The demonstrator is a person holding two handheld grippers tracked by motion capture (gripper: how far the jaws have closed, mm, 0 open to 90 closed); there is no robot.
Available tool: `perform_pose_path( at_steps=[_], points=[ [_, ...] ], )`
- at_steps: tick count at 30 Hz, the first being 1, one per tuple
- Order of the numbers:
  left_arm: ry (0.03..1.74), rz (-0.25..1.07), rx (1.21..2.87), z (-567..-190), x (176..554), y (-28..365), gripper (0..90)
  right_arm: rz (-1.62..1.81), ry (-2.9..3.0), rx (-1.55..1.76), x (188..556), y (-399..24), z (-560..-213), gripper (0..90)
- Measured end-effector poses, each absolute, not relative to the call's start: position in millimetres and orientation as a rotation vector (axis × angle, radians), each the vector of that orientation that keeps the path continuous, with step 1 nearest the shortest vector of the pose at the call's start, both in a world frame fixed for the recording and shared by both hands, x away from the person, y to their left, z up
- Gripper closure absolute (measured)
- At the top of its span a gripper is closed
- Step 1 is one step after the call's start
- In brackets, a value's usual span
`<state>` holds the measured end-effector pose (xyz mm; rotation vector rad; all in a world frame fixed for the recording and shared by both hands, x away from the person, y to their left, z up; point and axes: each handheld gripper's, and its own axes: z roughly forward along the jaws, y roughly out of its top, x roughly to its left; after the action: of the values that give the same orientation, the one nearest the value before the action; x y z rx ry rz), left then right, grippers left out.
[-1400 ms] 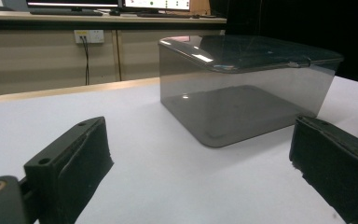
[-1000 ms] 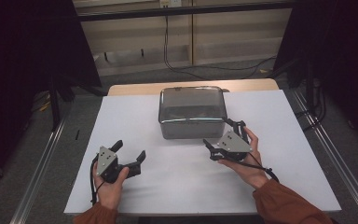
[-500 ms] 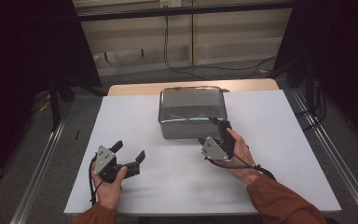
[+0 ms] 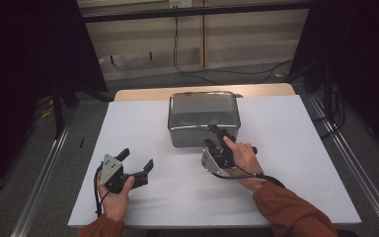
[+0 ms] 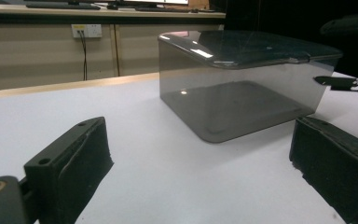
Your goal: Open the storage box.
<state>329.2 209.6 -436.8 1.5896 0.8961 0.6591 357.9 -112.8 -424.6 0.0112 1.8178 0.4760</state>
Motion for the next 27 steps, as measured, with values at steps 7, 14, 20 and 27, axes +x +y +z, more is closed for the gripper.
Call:
perform_pose_path(
  at_steps=[7, 14, 20, 27],
  points=[
    [0.893, 0.656, 1.595, -438, 330, 208, 4.8, 0.409, 1.817, -0.049, 361, -103, -433, 52.0],
    [0.896, 0.656, 1.601, -438, 330, 208, 4.0, 0.366, 1.794, -0.093, 364, -101, -438, 66.9],
    [0.892, 0.646, 1.610, -438, 331, 208, 4.0, 0.354, 1.777, -0.088, 366, -102, -437, 74.2],
    [0.889, 0.640, 1.604, -438, 331, 208, 5.5, 0.339, 1.760, -0.114, 365, -102, -437, 79.3]
  ],
)
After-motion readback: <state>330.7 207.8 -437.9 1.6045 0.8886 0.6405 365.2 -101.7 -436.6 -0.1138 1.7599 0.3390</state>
